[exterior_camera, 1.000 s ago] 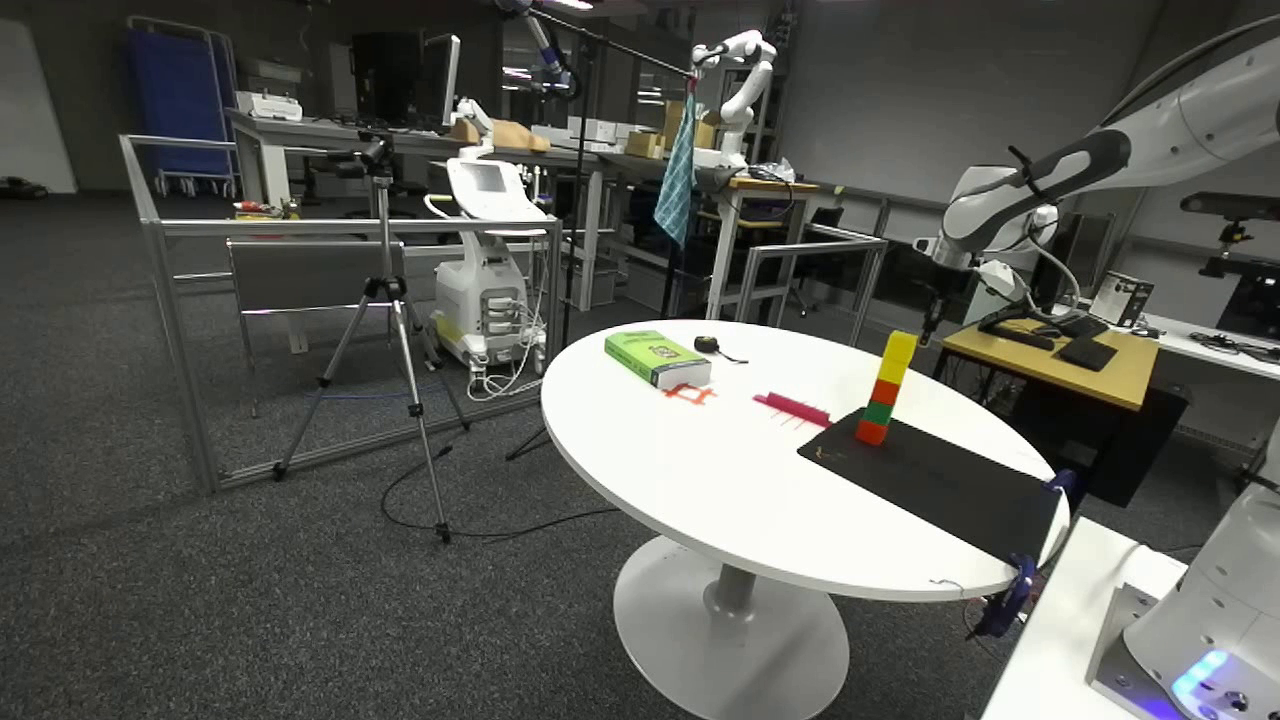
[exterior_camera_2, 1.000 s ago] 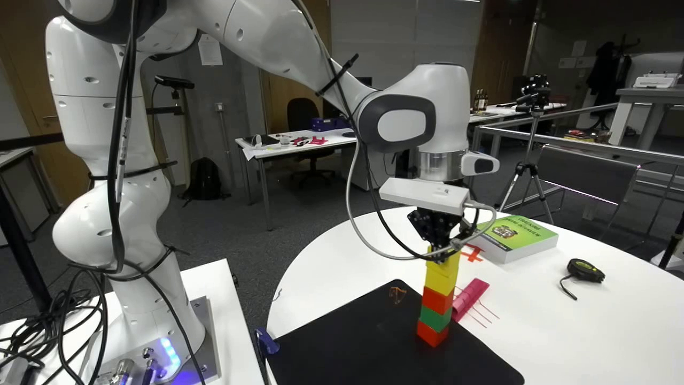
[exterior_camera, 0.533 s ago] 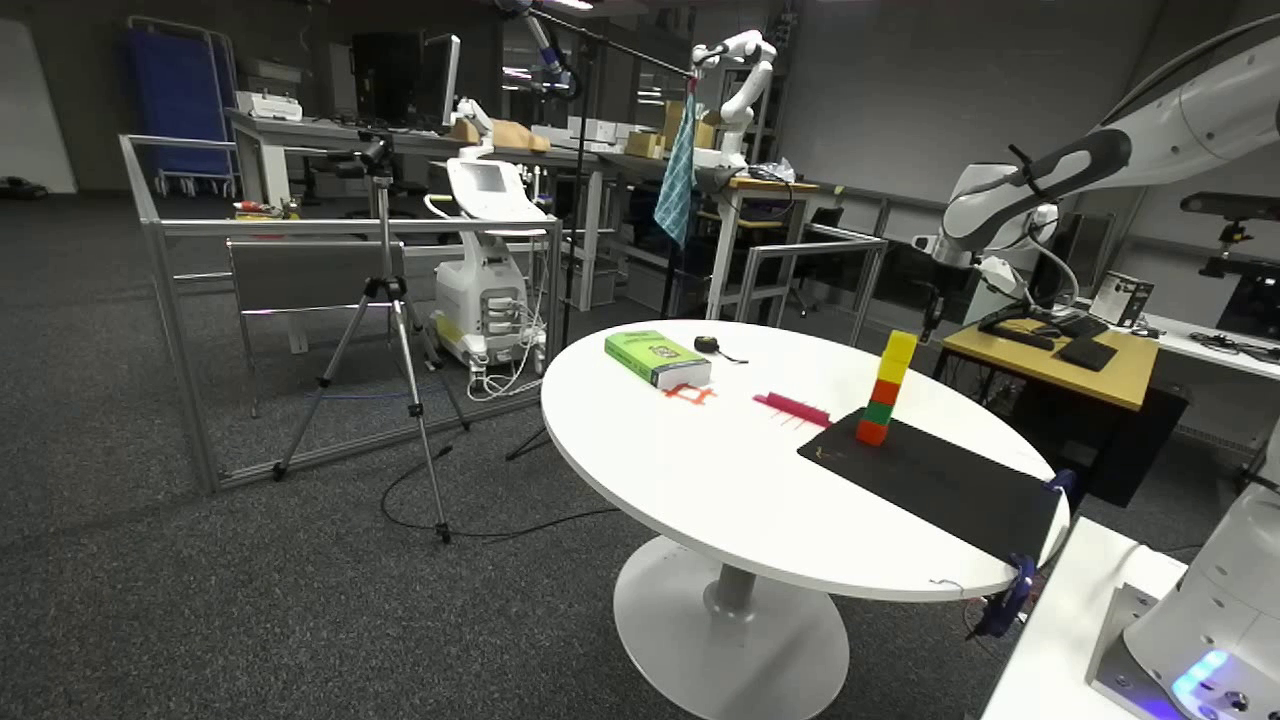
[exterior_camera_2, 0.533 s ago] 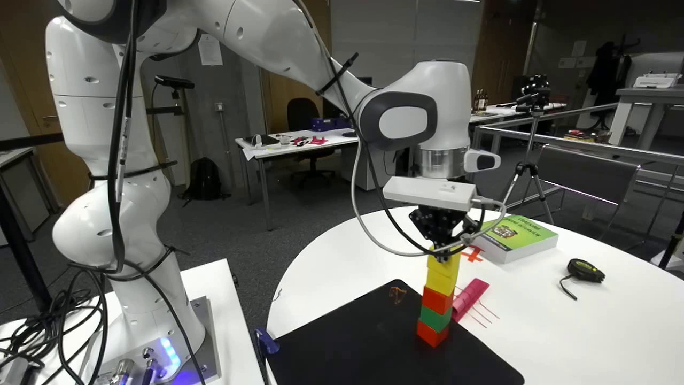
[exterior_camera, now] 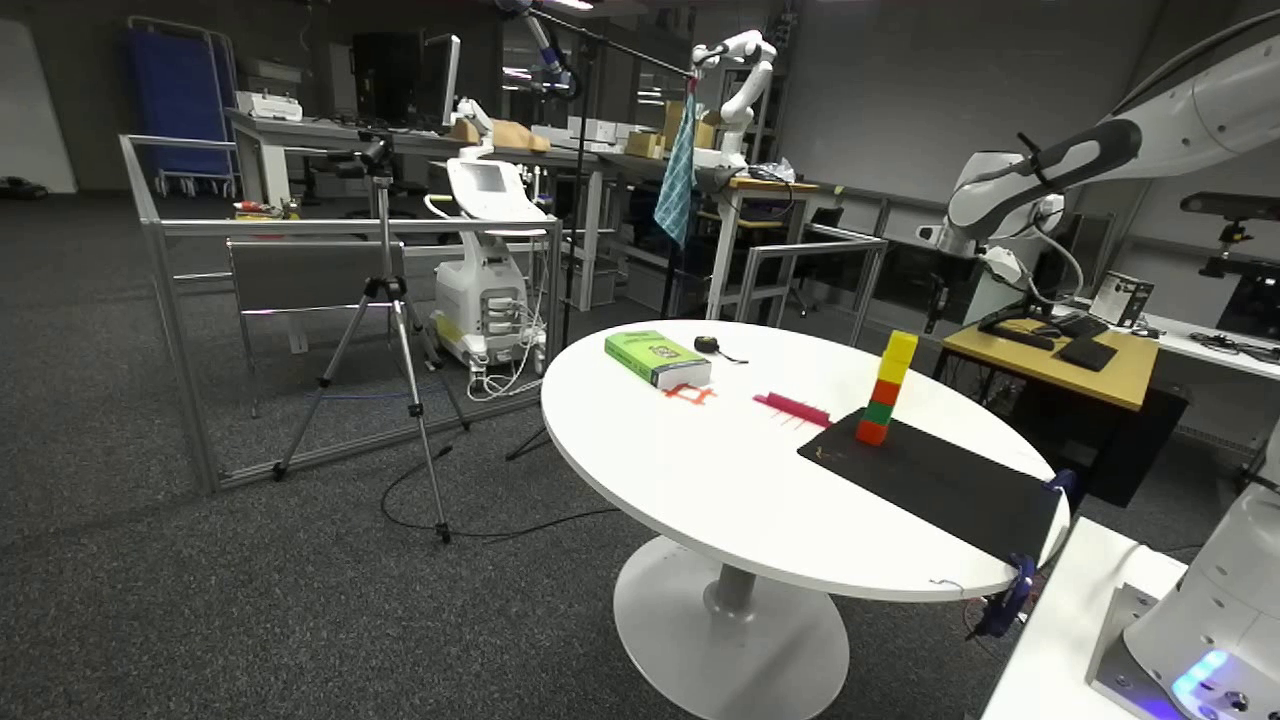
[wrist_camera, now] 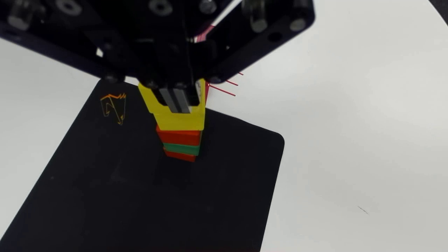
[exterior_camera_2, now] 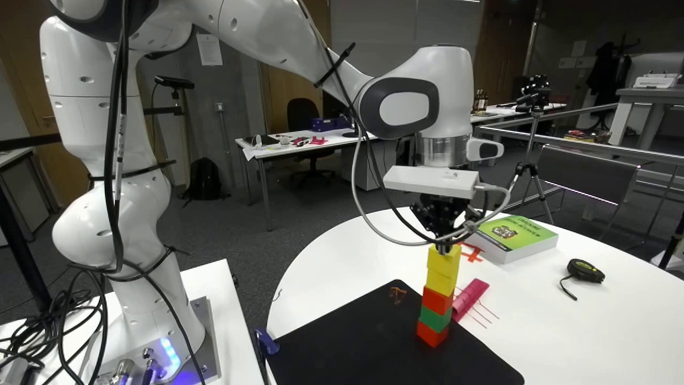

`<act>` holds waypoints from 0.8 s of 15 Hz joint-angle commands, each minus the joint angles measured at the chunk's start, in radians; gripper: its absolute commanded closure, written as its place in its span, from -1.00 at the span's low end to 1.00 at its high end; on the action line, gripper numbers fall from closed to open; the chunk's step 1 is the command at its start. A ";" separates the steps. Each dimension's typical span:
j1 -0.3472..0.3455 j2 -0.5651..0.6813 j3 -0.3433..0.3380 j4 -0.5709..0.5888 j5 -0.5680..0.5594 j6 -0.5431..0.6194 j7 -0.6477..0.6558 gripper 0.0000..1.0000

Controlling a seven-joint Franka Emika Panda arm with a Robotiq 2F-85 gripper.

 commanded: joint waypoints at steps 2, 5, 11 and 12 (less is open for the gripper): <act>-0.008 -0.108 -0.007 0.038 0.018 -0.193 -0.020 1.00; -0.003 -0.163 -0.020 0.076 0.061 -0.313 -0.012 1.00; 0.005 -0.228 -0.050 0.138 0.149 -0.383 0.015 1.00; 0.005 -0.236 -0.054 0.141 0.154 -0.372 0.017 1.00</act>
